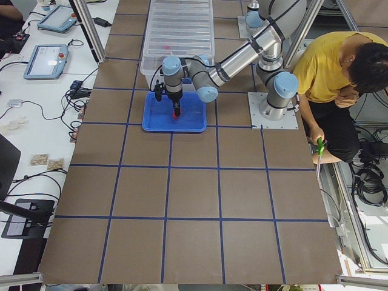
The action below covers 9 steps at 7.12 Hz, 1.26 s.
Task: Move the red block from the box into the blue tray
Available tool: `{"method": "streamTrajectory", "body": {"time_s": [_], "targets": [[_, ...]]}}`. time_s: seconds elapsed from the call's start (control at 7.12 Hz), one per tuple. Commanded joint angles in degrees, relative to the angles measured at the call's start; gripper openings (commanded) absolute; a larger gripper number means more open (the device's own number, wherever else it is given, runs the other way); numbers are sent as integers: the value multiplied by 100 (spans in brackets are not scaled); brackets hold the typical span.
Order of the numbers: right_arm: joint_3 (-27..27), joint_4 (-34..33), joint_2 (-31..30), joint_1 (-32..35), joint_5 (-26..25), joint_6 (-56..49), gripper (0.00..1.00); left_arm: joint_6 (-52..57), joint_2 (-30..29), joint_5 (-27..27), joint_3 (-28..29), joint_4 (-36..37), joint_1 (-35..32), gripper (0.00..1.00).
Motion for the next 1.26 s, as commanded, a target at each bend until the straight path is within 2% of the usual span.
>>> {"method": "streamTrajectory", "body": {"time_s": [0.0, 0.28, 0.42, 0.56, 0.98, 1.12], "targets": [[-5, -14, -1, 247, 7, 196, 100, -13, 507, 9, 462, -475, -171, 100], [13, -5, 8, 450, 7, 416, 100, -196, 1290, -9, 1399, -2228, -741, 100], [4, -14, 8, 503, 94, 556, 100, -432, 1502, -26, 1875, -2890, -866, 100], [-5, -31, 17, 555, 156, 627, 100, -765, 1695, -192, 2062, -3070, -1128, 100], [-5, -32, 8, 573, 200, 741, 100, -1075, 1890, -149, 2117, -3072, -1648, 100], [4, -5, 17, 626, 357, 960, 100, -1433, 1838, -123, 2100, -3072, -1980, 100]]}}
